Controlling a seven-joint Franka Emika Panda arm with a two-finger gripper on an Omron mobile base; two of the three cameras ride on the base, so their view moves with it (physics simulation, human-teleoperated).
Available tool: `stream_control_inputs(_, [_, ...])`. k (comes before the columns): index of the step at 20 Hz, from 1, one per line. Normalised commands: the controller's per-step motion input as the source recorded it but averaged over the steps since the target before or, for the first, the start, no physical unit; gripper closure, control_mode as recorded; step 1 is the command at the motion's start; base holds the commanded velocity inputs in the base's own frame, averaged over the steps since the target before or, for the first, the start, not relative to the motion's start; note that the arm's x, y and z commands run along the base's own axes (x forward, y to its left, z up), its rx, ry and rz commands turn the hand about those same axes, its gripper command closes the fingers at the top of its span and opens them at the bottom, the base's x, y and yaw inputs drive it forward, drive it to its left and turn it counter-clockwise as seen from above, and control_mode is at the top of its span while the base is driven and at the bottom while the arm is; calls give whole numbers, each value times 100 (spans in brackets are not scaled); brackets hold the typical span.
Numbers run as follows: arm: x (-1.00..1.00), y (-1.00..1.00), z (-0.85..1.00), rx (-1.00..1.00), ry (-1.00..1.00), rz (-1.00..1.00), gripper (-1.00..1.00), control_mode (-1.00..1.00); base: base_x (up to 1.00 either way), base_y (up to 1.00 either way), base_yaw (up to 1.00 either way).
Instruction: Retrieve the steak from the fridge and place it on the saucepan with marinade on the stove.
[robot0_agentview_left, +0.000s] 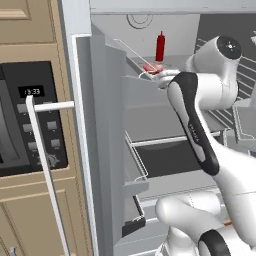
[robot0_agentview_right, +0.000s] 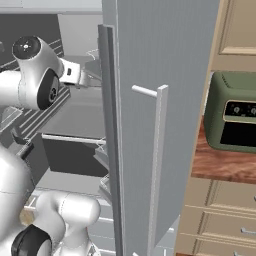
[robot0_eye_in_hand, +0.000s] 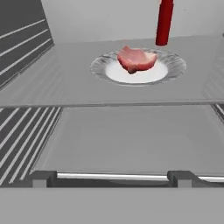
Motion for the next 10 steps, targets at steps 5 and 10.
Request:
stream_control_inputs(5, [28,0,19,-32,2,0,-100,-100,0,0,0])
stream_control_inputs(10, [9,0,1,-19,-6,2,-100,-100,0,0,0])
